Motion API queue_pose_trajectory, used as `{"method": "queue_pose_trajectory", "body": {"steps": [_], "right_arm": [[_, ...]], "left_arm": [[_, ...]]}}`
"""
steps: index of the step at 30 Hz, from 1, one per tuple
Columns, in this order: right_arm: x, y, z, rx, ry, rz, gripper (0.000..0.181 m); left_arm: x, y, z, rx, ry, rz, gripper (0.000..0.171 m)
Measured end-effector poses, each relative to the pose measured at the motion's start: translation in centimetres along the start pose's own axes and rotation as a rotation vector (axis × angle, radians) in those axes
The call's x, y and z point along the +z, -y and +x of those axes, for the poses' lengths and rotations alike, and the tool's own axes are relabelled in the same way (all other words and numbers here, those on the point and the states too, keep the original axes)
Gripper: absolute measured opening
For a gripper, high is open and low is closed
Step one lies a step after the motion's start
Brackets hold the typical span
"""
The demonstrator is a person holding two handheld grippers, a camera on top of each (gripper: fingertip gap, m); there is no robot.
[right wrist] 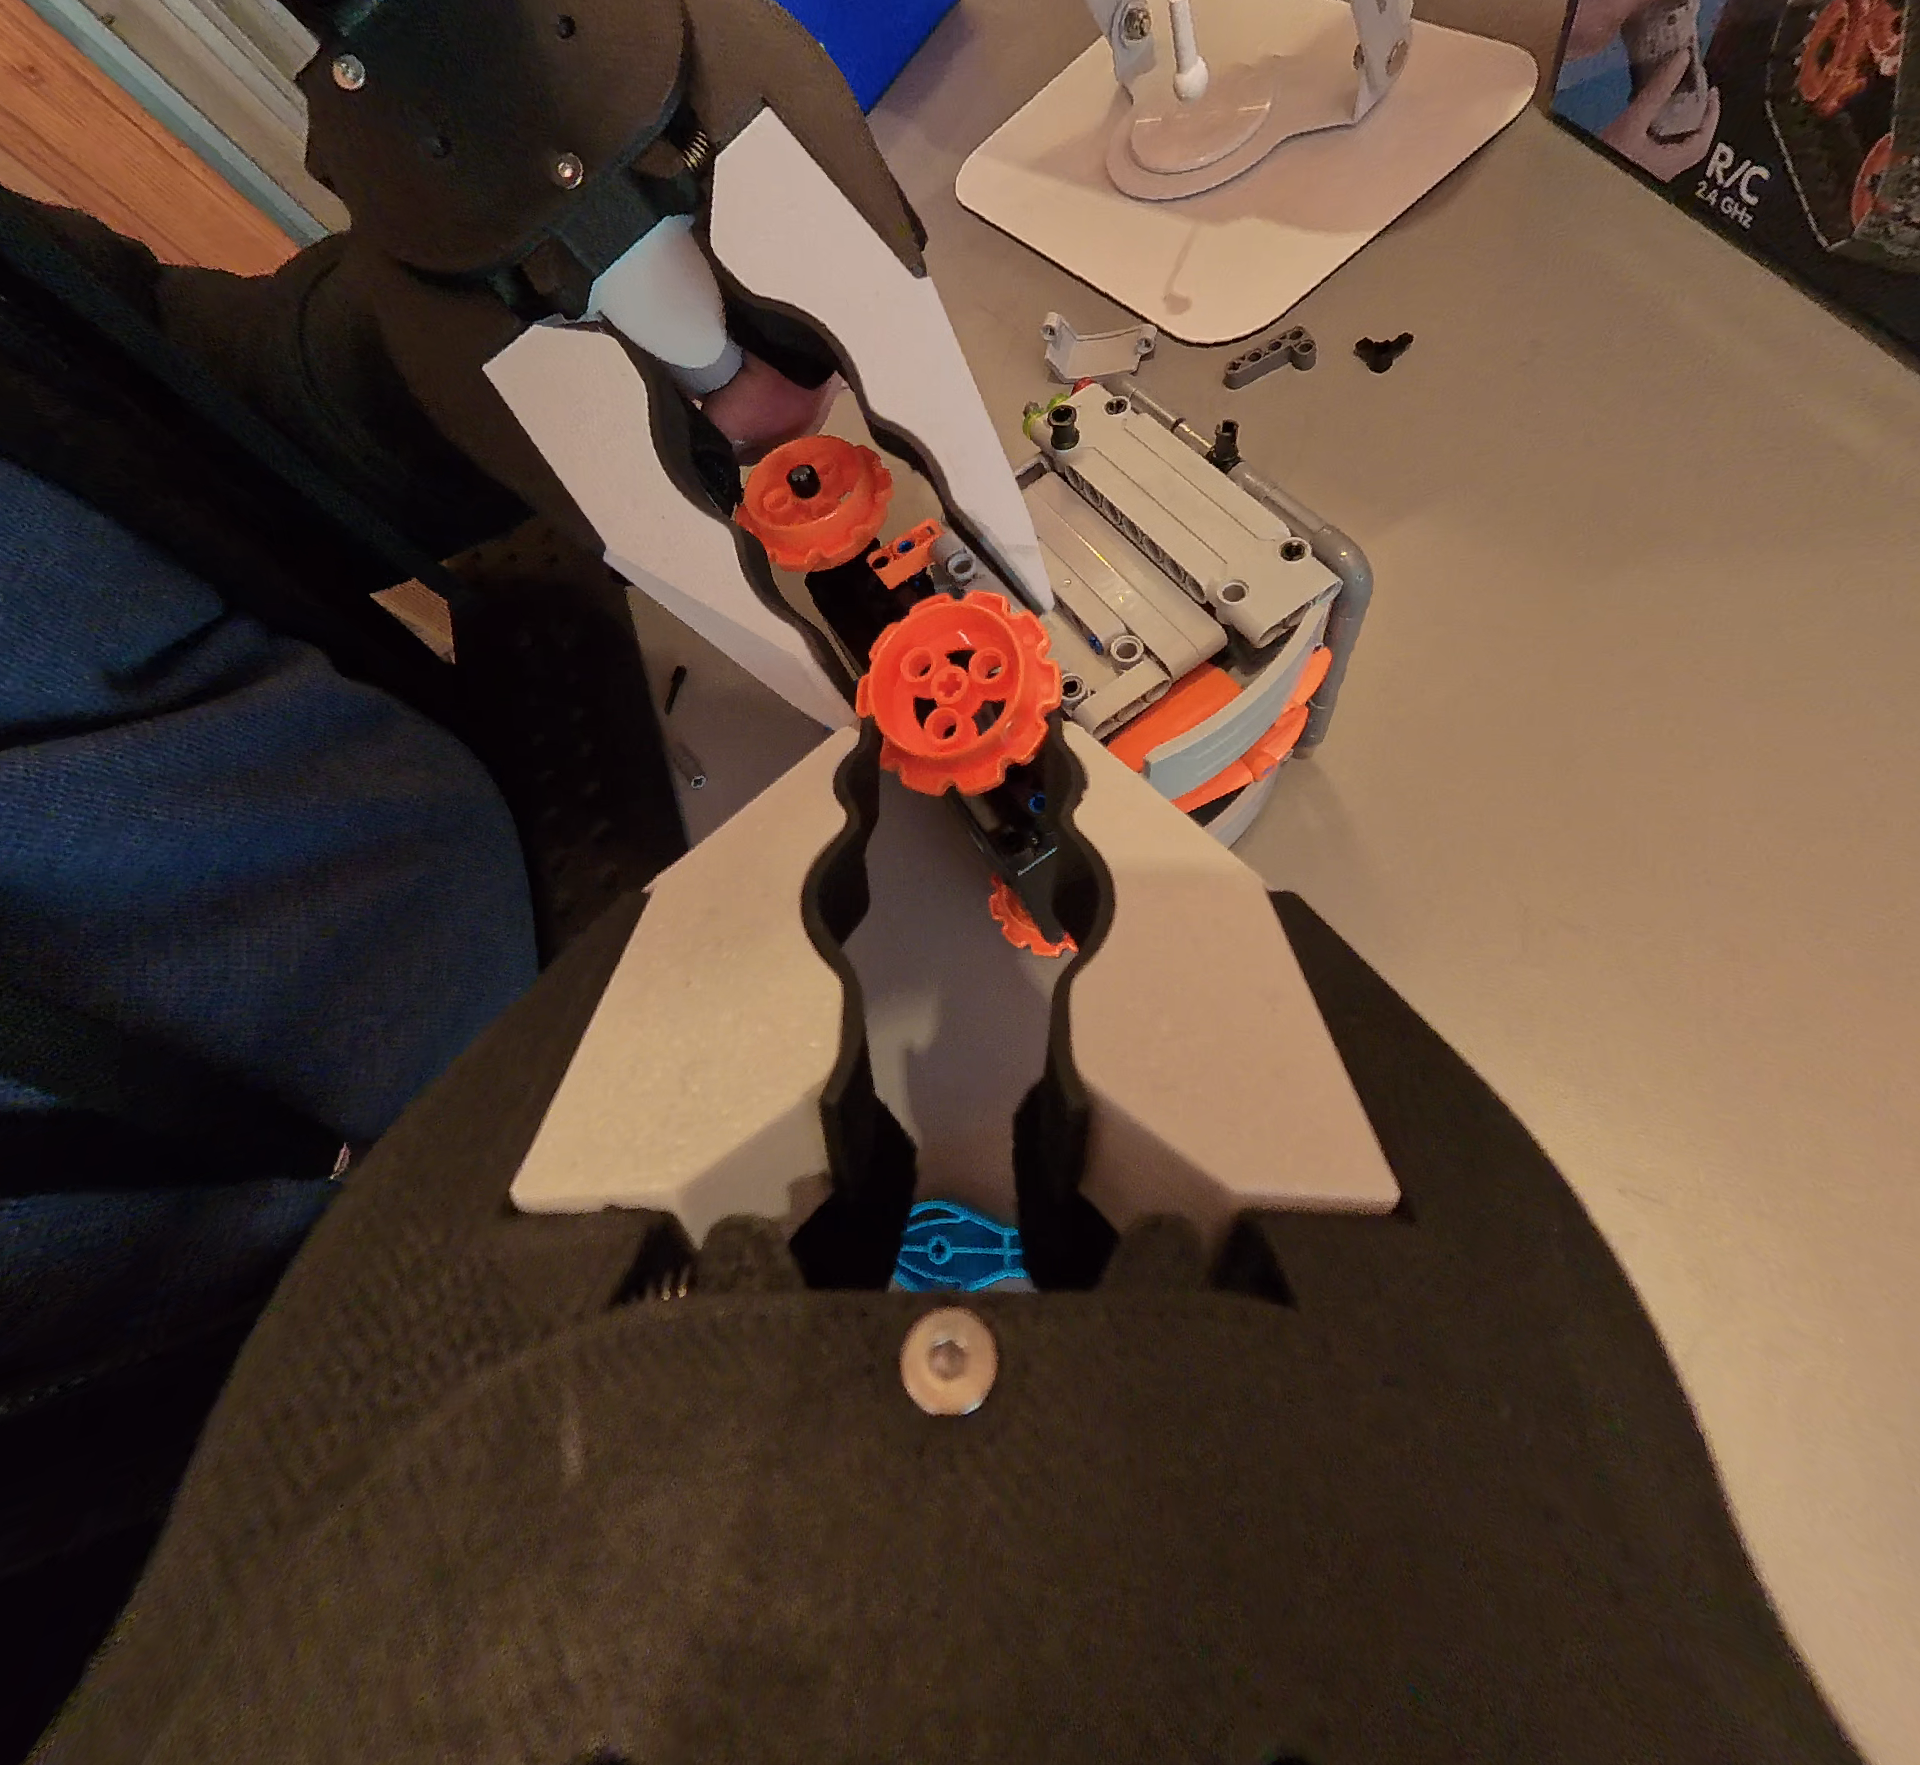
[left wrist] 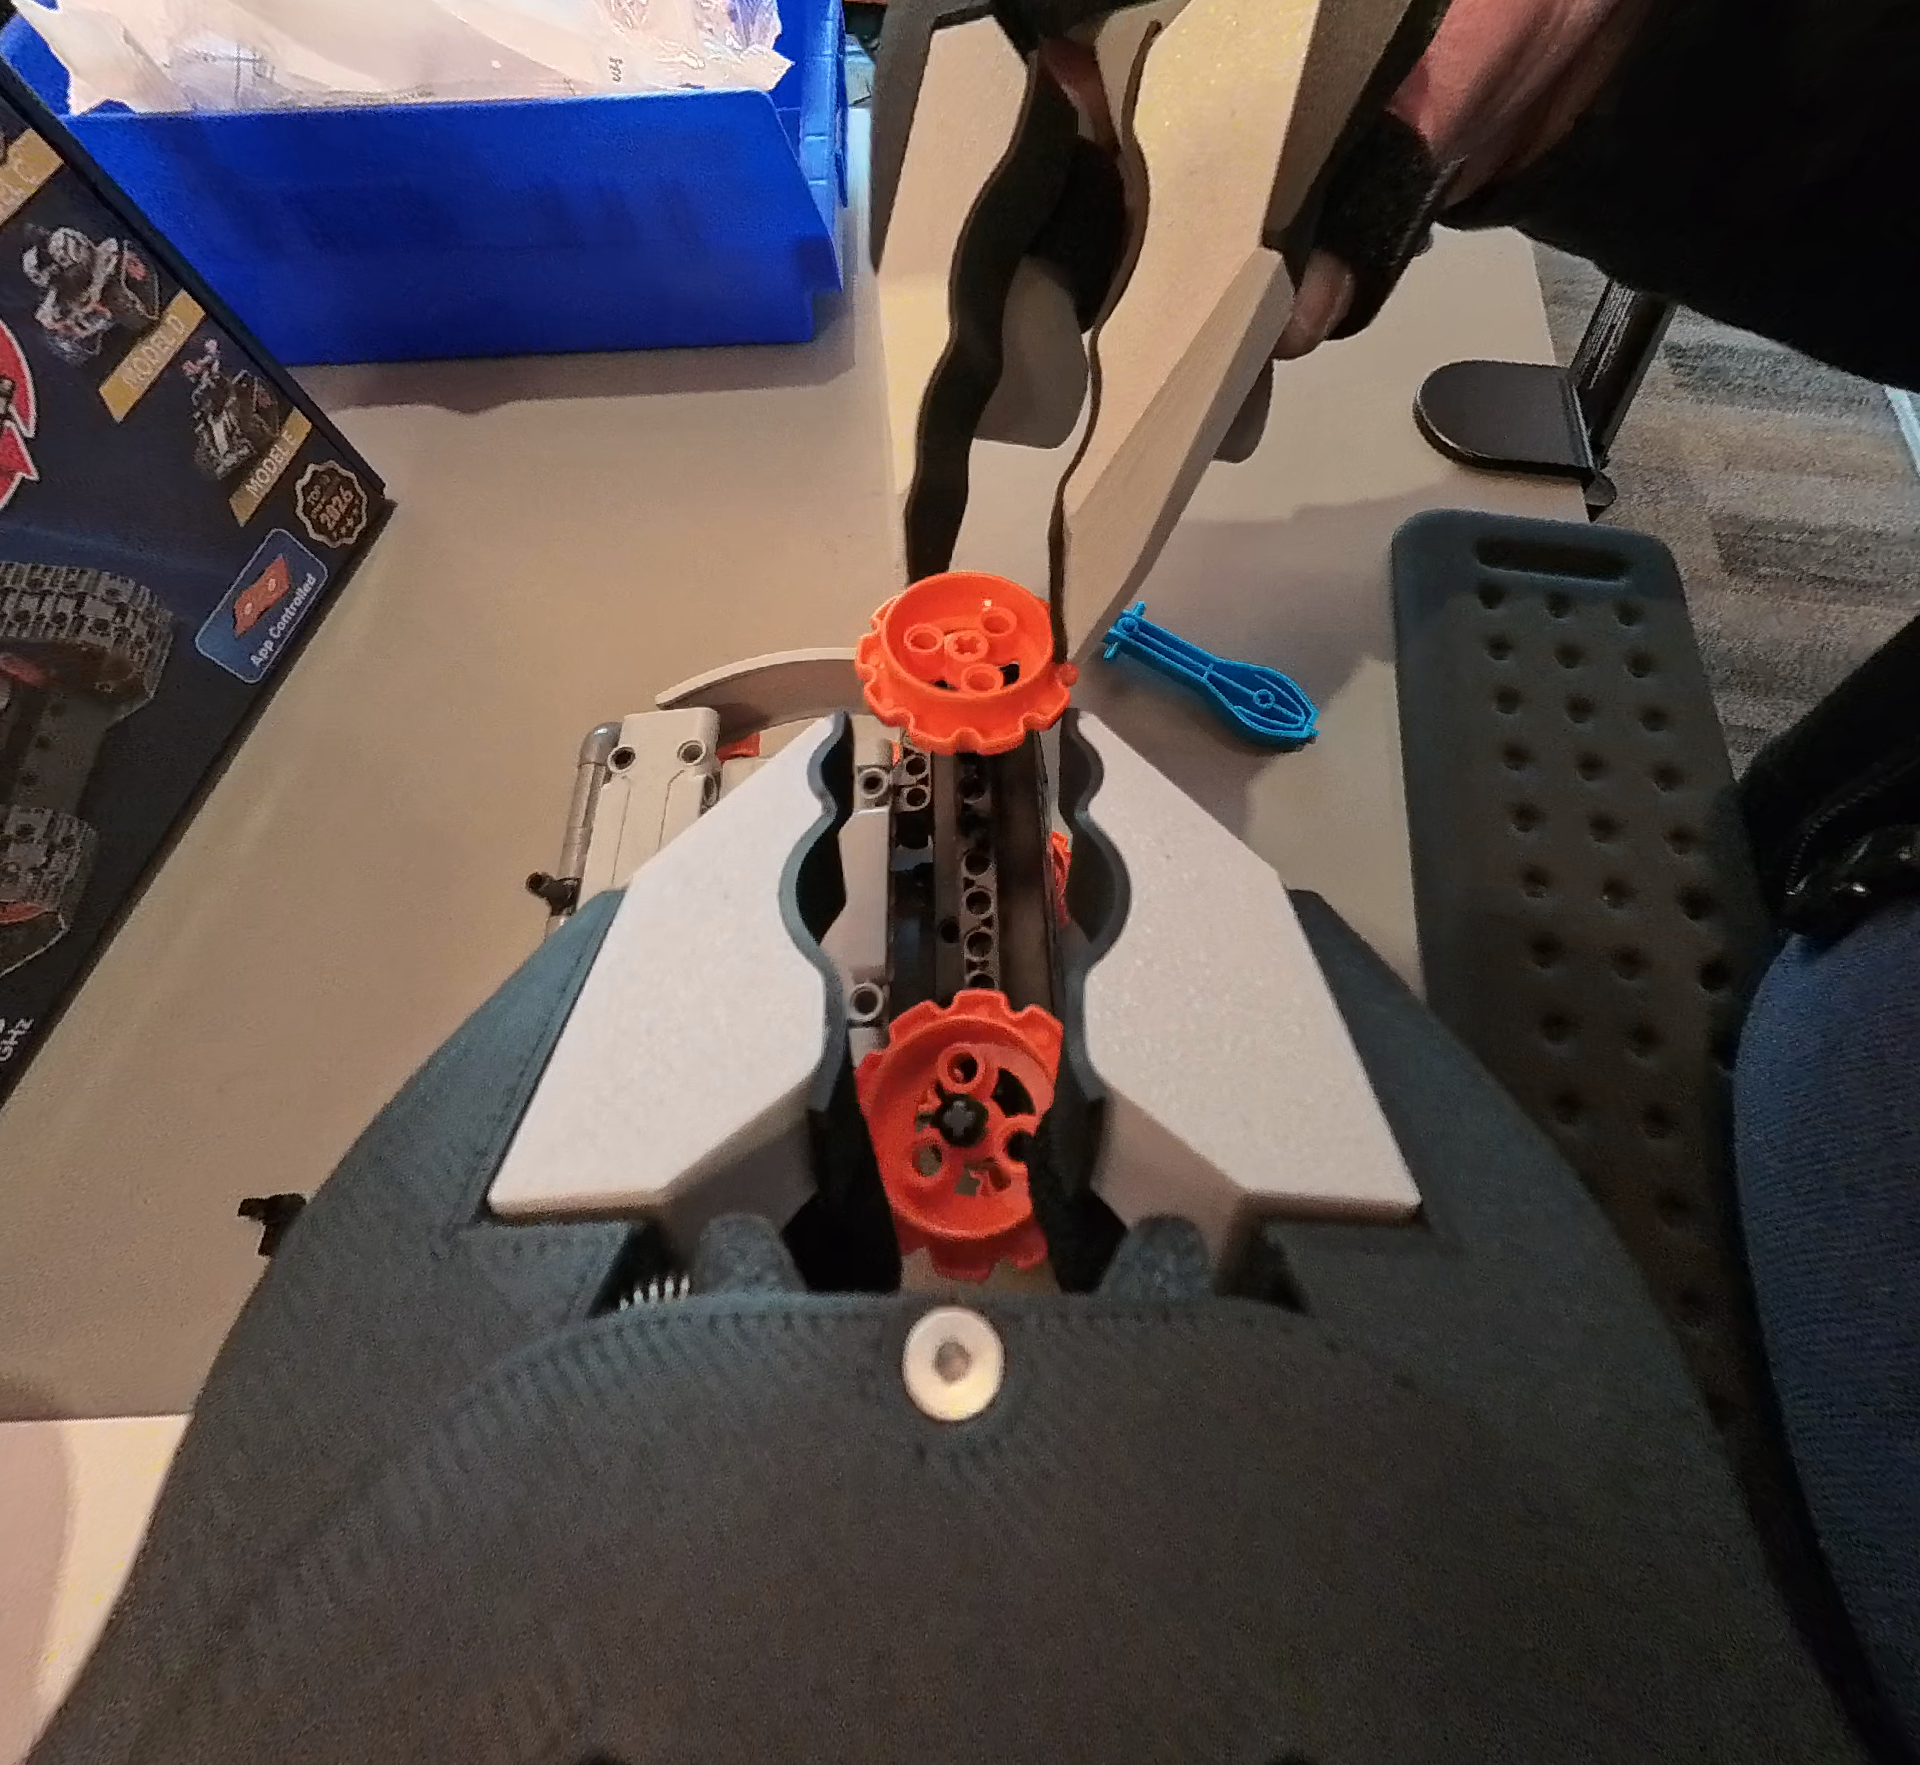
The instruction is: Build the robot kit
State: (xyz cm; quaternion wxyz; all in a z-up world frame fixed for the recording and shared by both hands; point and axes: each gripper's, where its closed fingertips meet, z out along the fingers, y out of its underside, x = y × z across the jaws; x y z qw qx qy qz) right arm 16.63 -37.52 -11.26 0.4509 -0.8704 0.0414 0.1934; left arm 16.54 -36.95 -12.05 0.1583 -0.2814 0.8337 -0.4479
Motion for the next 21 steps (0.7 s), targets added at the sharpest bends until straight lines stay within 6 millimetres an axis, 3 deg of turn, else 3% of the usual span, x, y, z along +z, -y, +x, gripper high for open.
{"method": "queue_pose_trajectory", "body": {"steps": [8,15,21], "right_arm": [[-0.1,-0.1,-0.2,0.037,-0.041,0.039,0.029],[0.4,-0.5,-0.9,0.013,-0.127,0.048,0.029],[-0.5,-0.3,-1.4,0.015,-0.192,0.144,0.028]], "left_arm": [[-0.1,0.0,0.0,-0.015,0.01,0.025,0.04],[-0.1,0.6,1.2,0.155,0.071,0.035,0.043],[-0.2,1.2,1.6,0.17,0.068,0.051,0.042]]}}
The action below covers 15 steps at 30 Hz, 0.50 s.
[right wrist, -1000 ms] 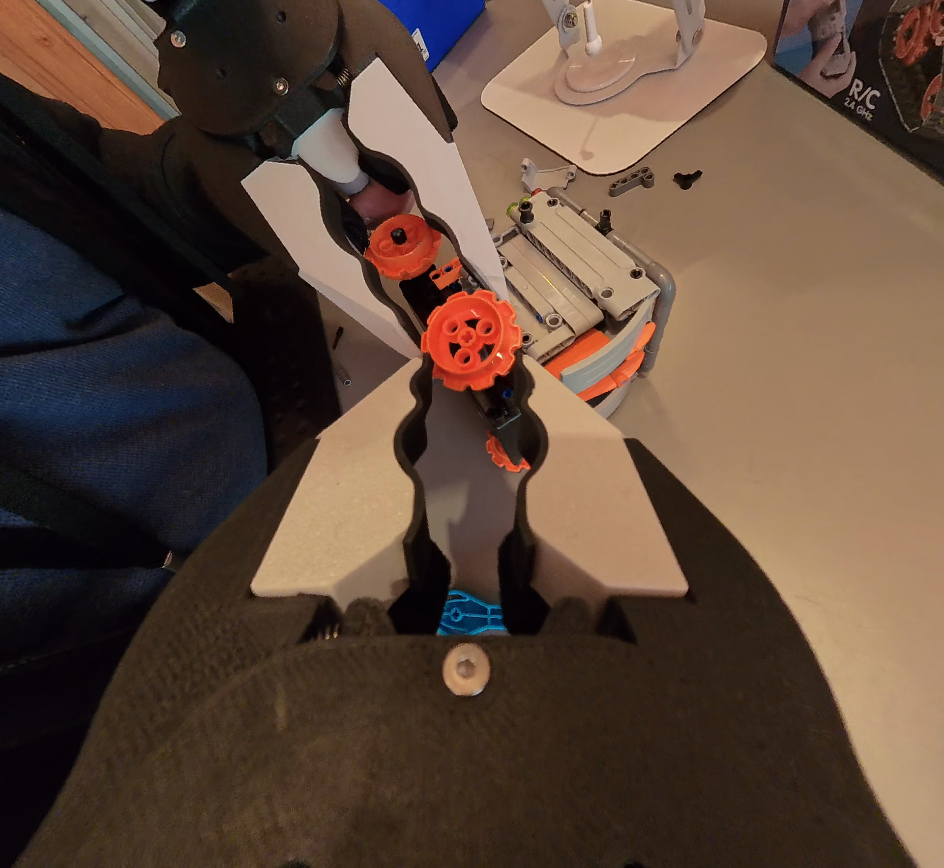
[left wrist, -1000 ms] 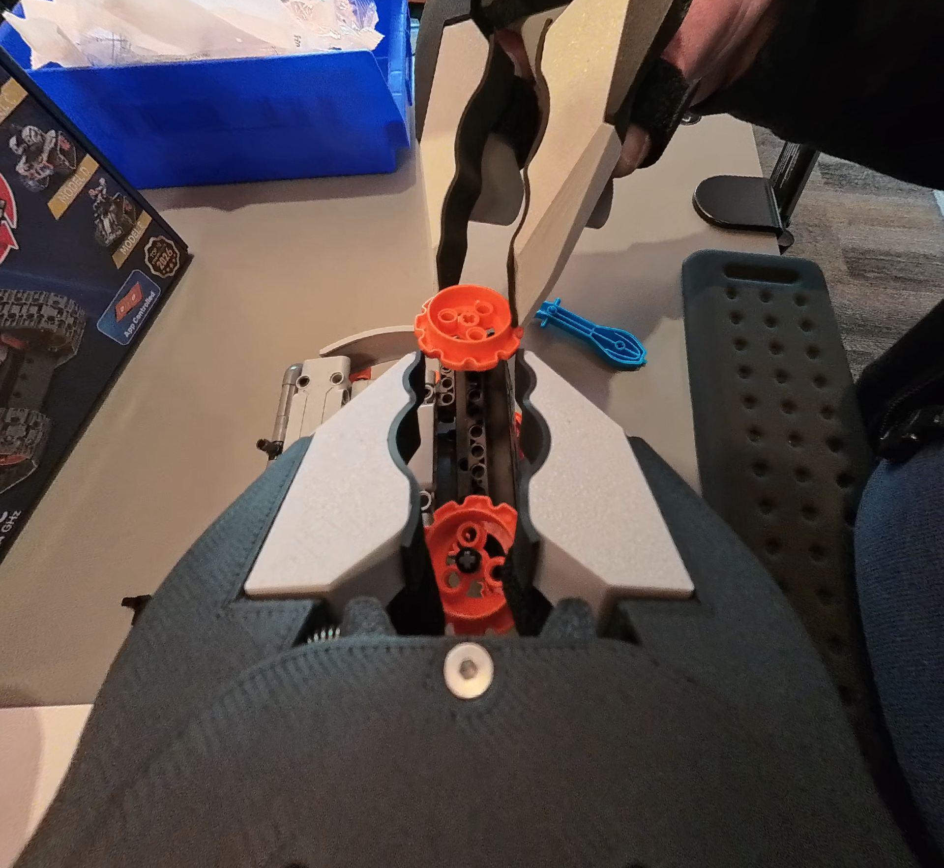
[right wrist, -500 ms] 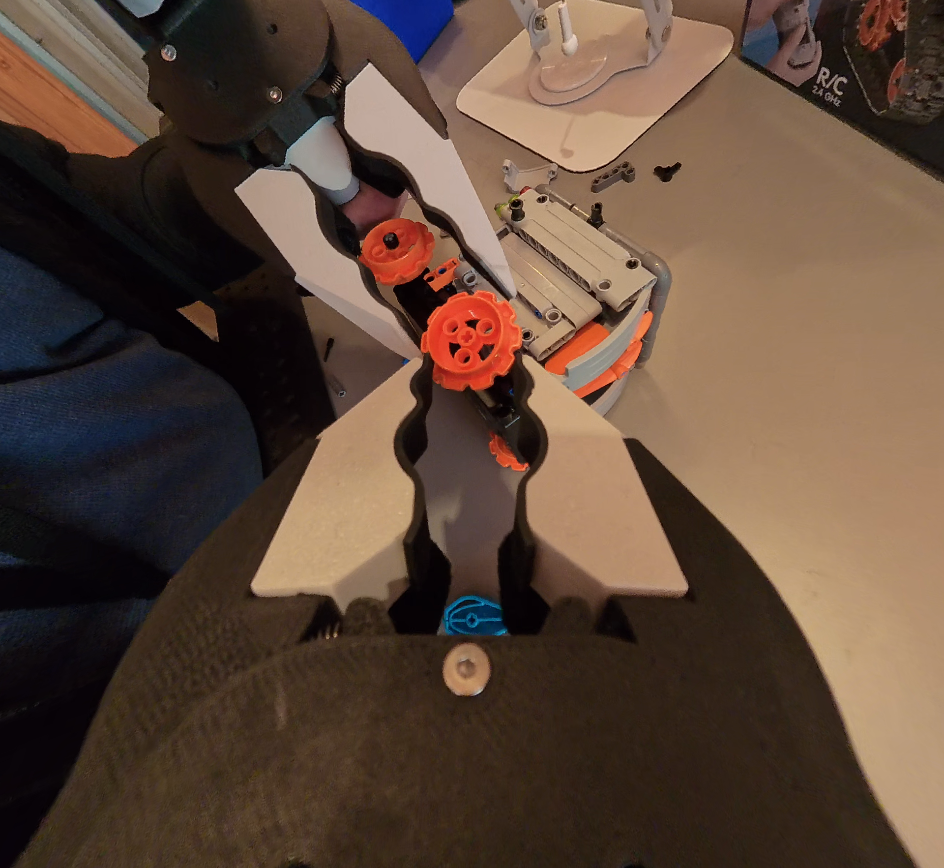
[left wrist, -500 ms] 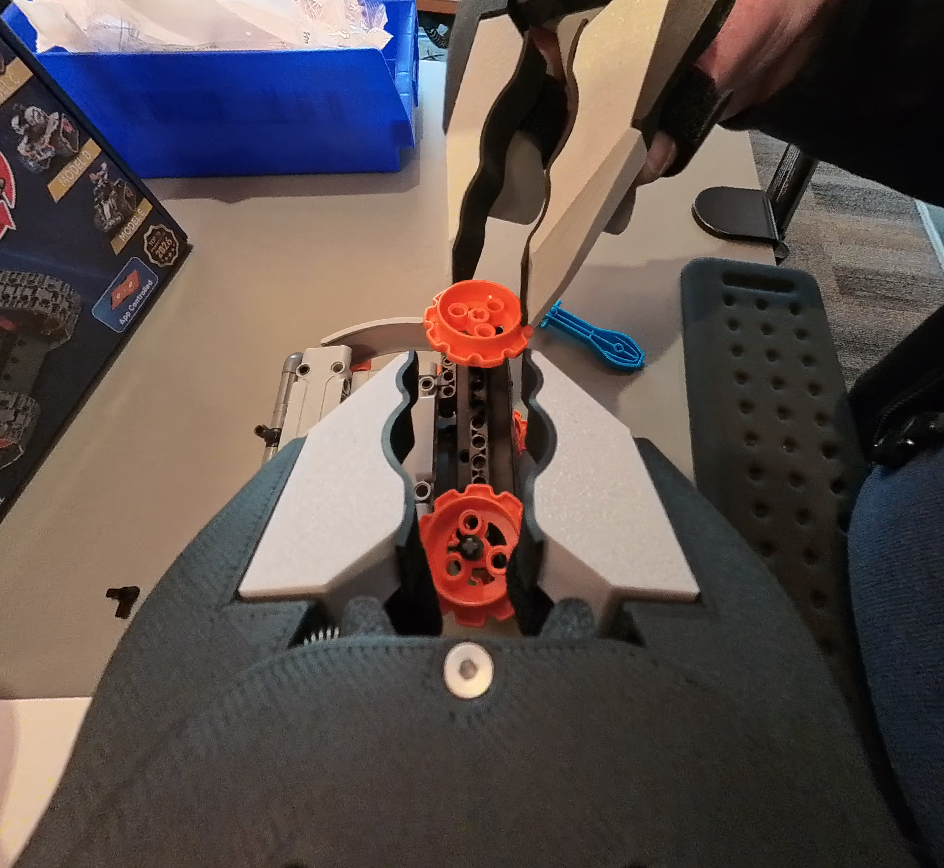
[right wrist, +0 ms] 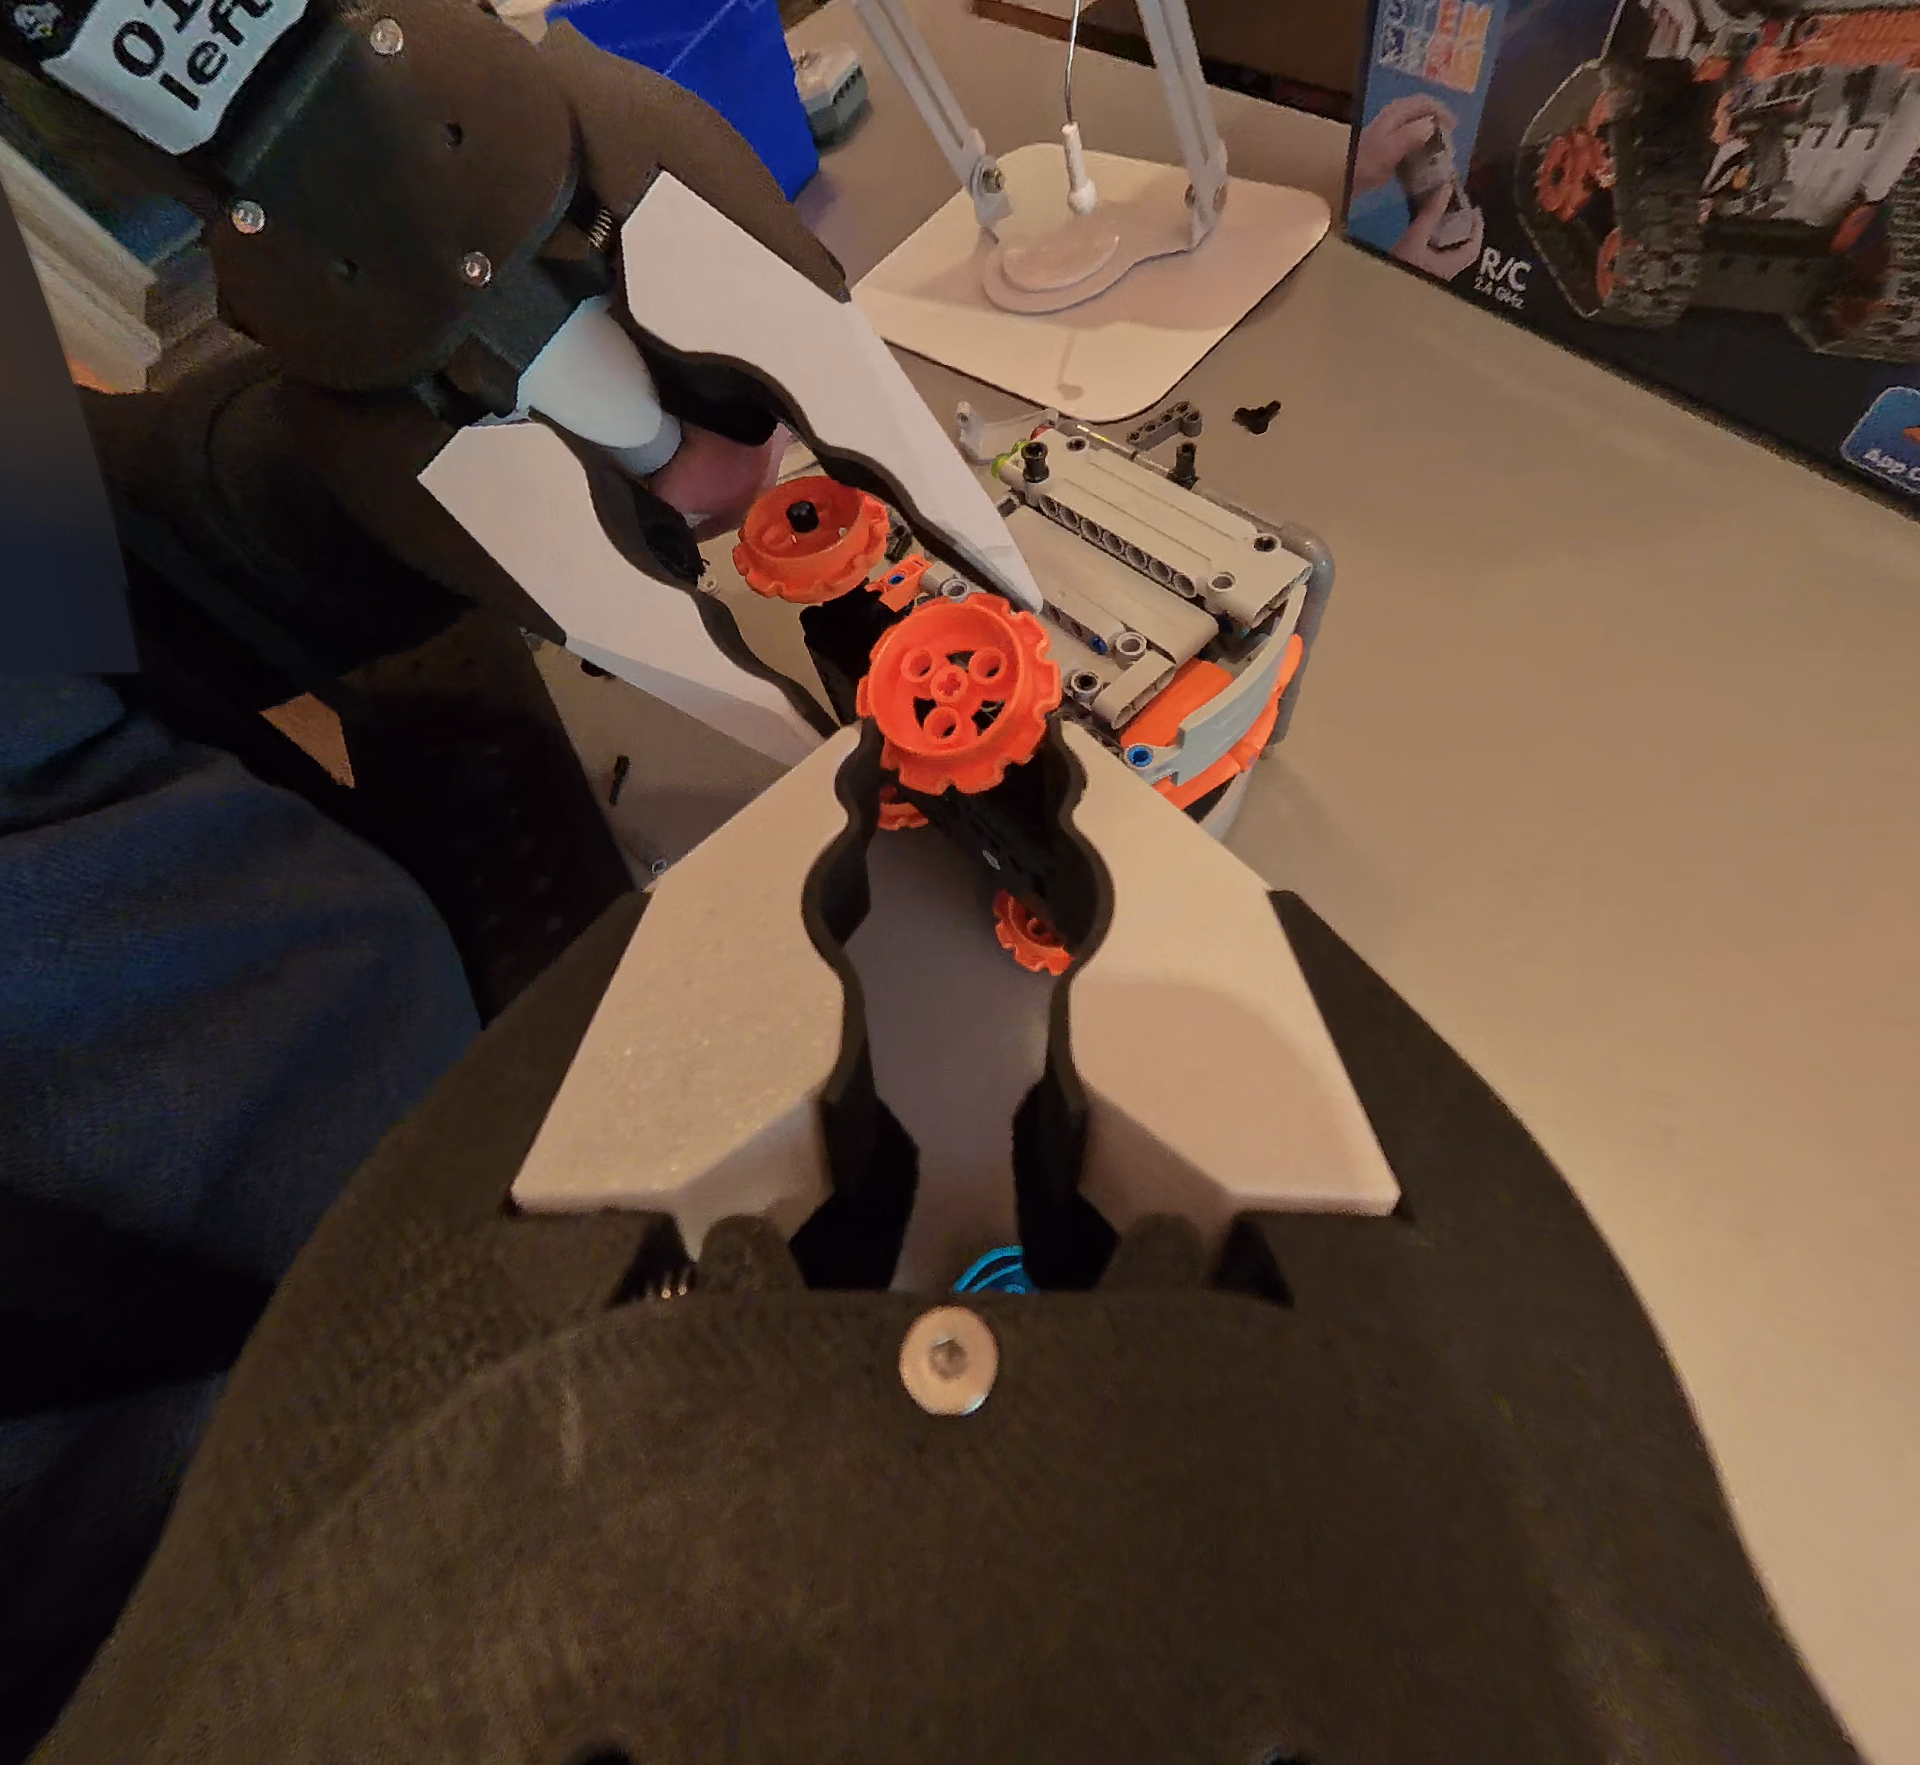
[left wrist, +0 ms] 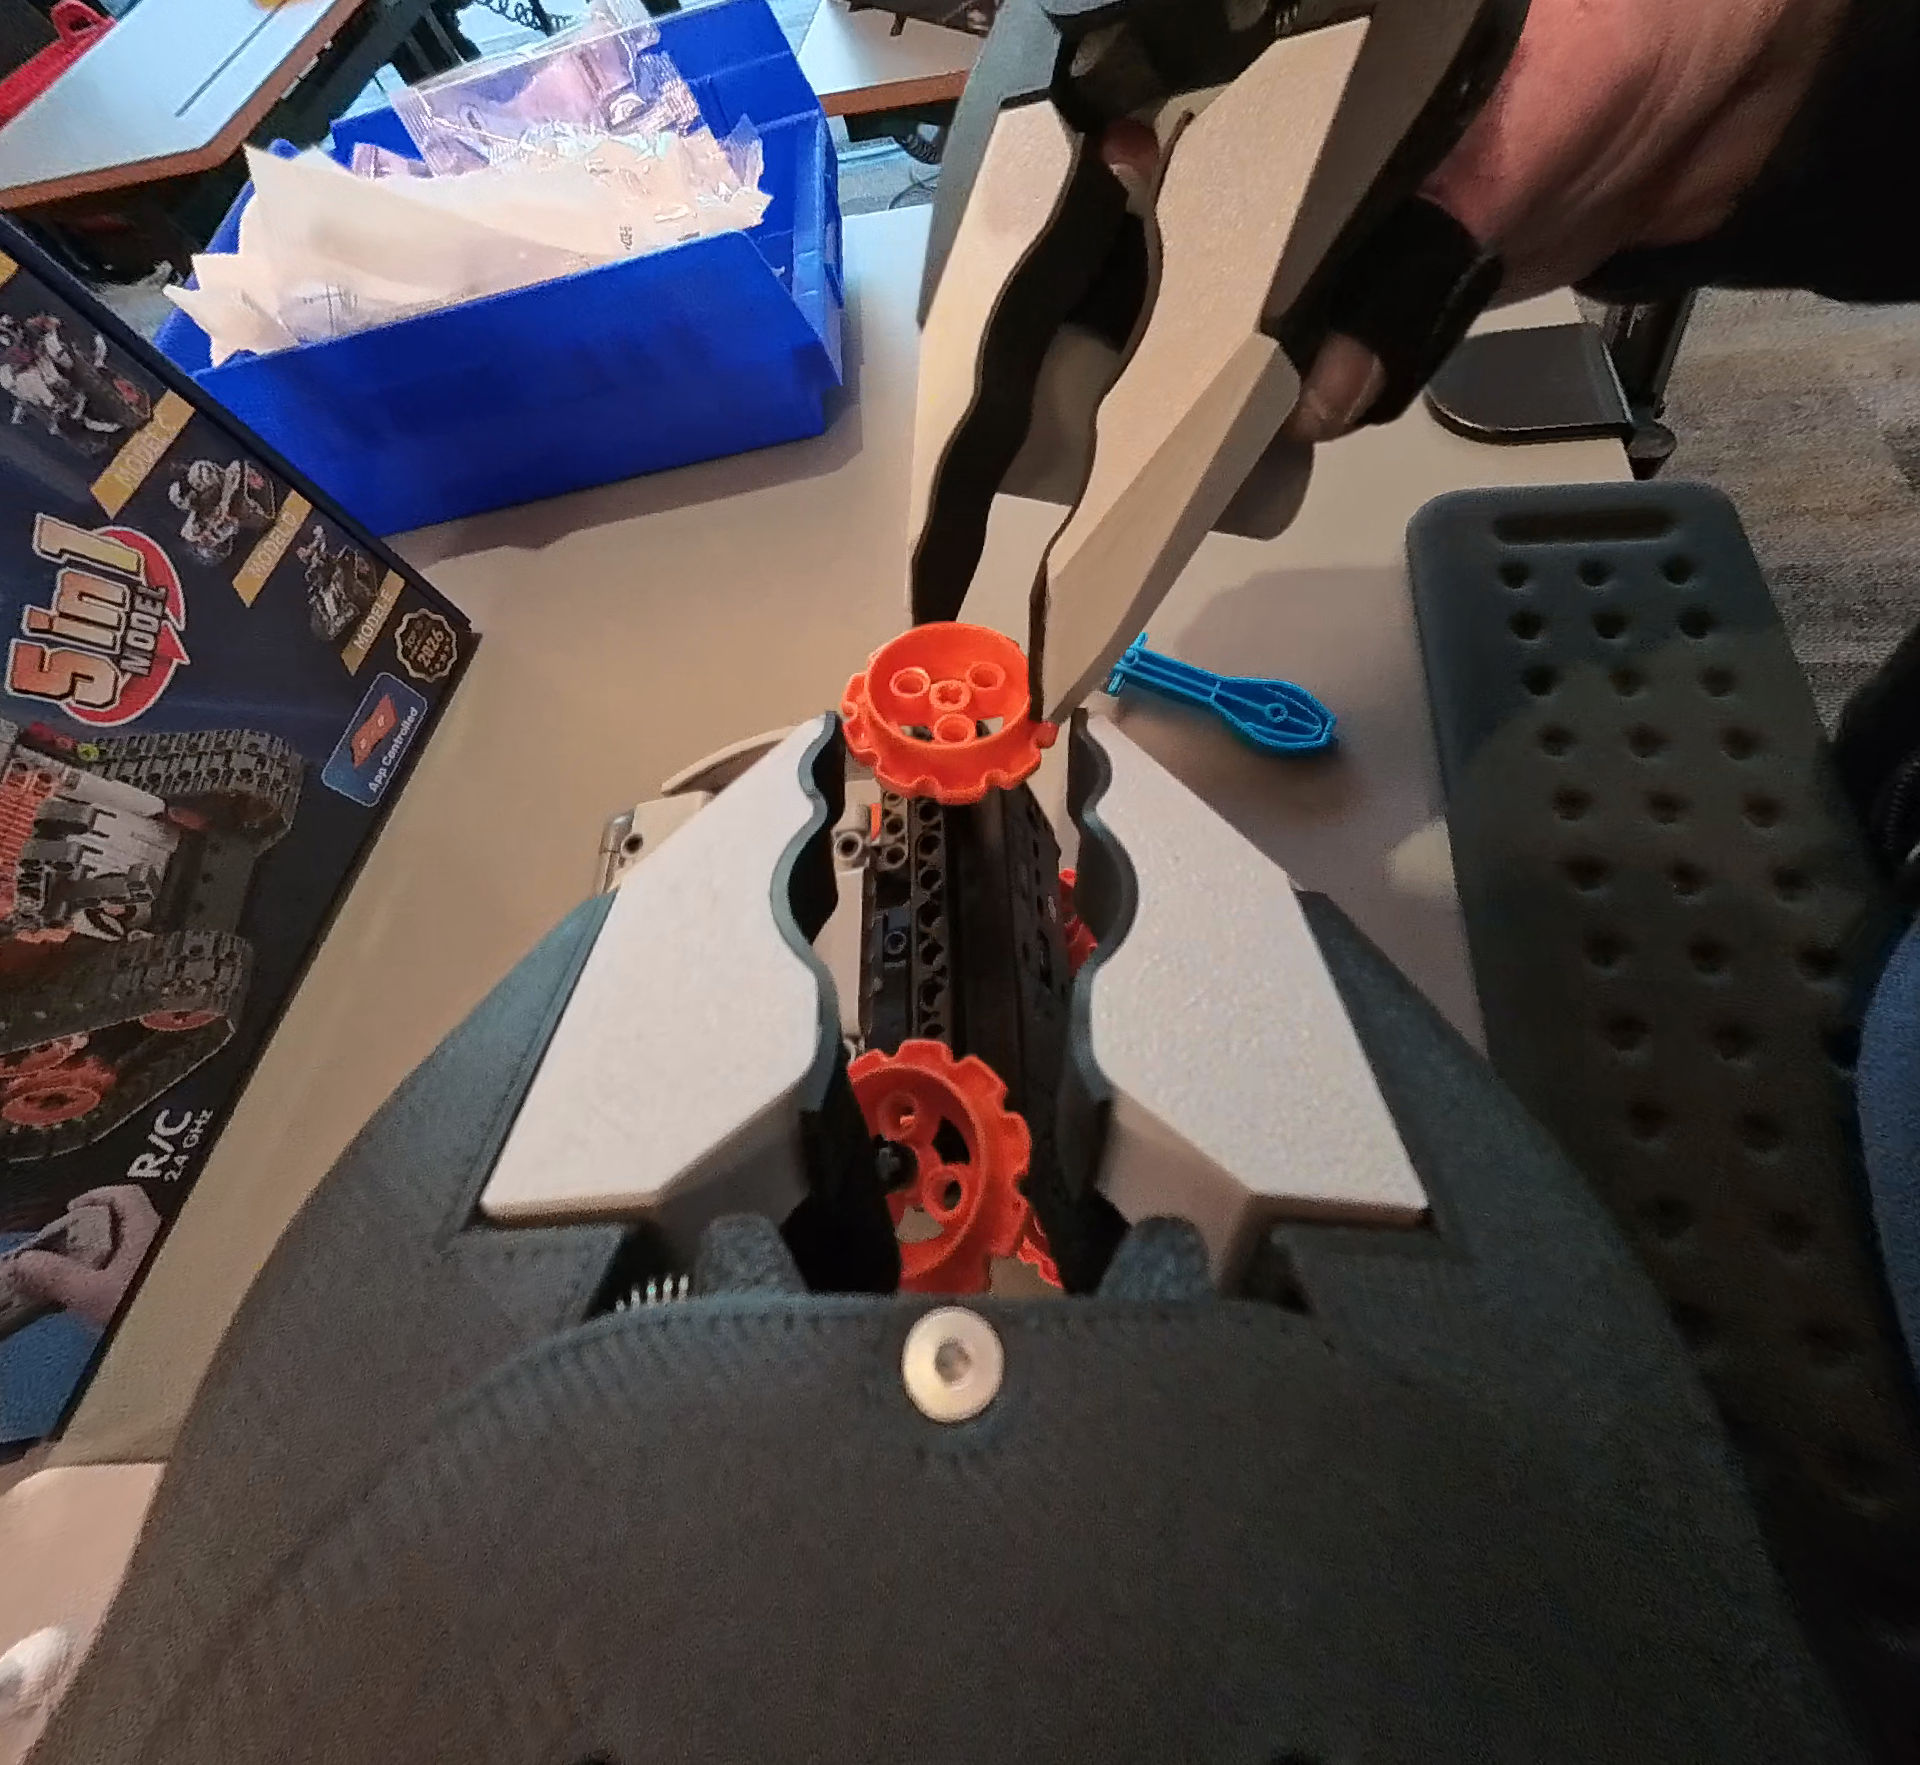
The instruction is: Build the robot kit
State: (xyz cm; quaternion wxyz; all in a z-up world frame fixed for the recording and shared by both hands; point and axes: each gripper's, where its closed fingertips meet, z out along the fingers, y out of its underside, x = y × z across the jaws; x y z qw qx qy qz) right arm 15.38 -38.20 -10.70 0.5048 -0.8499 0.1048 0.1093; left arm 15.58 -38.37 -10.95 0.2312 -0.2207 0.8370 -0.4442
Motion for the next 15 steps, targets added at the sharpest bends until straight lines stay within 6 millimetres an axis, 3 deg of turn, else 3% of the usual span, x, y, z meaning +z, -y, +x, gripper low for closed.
{"method": "queue_pose_trajectory", "body": {"steps": [15], "right_arm": [[0.4,0.4,1.2,0.035,-0.058,0.025,0.028]], "left_arm": [[0.5,-0.6,-1.1,-0.064,-0.042,-0.051,0.04]]}}
